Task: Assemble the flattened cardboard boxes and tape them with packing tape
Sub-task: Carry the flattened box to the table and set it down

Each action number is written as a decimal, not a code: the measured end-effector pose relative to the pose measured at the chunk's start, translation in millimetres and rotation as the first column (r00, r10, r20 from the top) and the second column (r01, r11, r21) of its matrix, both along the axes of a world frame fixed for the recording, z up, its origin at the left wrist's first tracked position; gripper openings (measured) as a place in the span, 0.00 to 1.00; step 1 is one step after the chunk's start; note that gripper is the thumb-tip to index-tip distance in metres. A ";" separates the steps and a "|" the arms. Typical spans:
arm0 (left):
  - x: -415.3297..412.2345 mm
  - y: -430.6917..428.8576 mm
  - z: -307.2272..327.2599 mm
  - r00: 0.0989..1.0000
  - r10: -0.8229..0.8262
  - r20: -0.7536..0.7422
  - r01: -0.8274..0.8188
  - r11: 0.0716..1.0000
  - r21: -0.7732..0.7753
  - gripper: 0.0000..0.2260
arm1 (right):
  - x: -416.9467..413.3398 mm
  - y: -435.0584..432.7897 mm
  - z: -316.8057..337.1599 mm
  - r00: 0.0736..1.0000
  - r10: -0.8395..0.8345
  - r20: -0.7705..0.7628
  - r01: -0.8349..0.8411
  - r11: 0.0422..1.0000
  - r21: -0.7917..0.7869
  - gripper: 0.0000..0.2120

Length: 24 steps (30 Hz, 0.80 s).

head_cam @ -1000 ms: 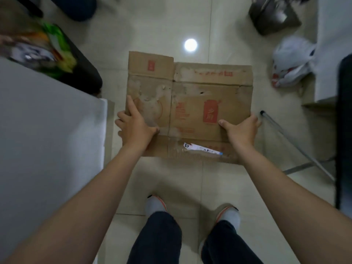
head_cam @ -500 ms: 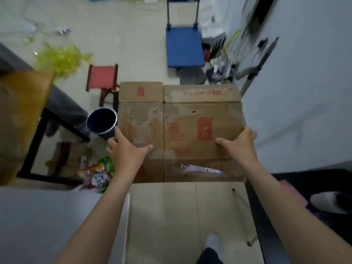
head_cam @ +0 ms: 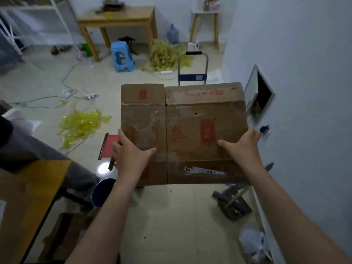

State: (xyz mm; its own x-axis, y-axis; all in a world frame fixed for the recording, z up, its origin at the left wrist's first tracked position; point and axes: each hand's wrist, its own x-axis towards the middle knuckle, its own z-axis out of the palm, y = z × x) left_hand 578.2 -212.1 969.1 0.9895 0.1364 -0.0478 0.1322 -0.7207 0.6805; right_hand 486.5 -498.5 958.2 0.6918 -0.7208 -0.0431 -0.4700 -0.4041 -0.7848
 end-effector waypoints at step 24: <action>596.7 15.8 69.3 0.992 0.098 0.078 -0.101 0.994 0.033 0.58 | 624.2 -1.8 80.6 0.985 0.170 0.007 -0.169 0.983 -0.069 0.46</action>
